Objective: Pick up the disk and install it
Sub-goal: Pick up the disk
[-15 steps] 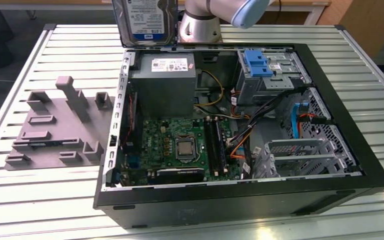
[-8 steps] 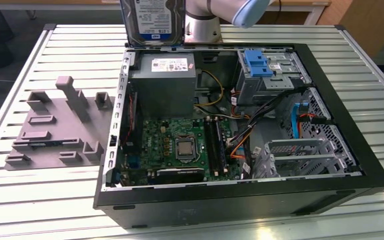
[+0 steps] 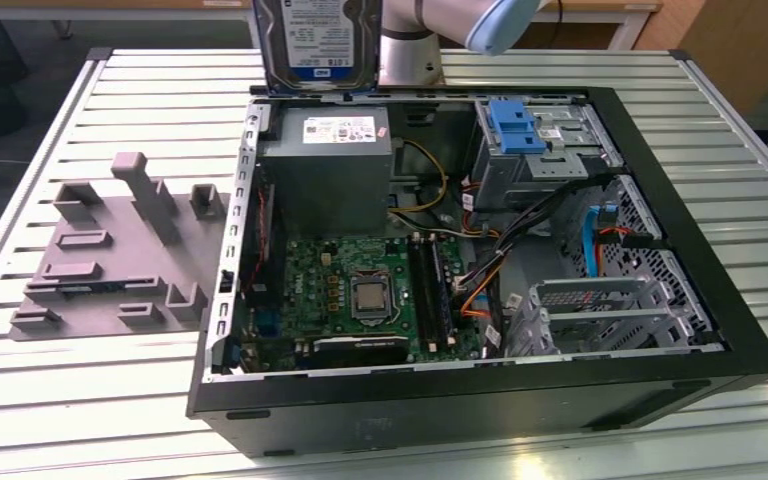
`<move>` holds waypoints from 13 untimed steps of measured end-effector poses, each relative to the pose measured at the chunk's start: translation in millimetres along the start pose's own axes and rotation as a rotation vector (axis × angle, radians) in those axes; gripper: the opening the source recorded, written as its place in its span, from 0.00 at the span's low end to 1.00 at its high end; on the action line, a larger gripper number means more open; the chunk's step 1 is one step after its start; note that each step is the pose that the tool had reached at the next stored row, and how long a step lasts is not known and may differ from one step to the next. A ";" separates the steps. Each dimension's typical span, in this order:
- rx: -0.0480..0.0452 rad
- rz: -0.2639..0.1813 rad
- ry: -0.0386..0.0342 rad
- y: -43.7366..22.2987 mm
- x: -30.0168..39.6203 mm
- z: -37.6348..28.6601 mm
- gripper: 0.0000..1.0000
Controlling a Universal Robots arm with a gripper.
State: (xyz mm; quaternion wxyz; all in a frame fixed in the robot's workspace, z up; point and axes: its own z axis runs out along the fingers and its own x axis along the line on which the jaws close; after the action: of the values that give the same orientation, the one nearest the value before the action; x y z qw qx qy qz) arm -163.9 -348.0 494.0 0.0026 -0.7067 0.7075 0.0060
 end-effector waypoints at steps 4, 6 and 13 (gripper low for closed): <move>0.0000 0.000 0.0001 -3.5 0.0 -0.1 0.36; 0.0000 0.000 -0.0001 -3.6 0.0 0.0 0.36; 0.0000 0.000 0.0000 -3.9 0.0 0.0 0.36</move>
State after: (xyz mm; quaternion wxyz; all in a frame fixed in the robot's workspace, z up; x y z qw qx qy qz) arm -160.0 -348.0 494.0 0.0026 -0.7067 0.7075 0.0060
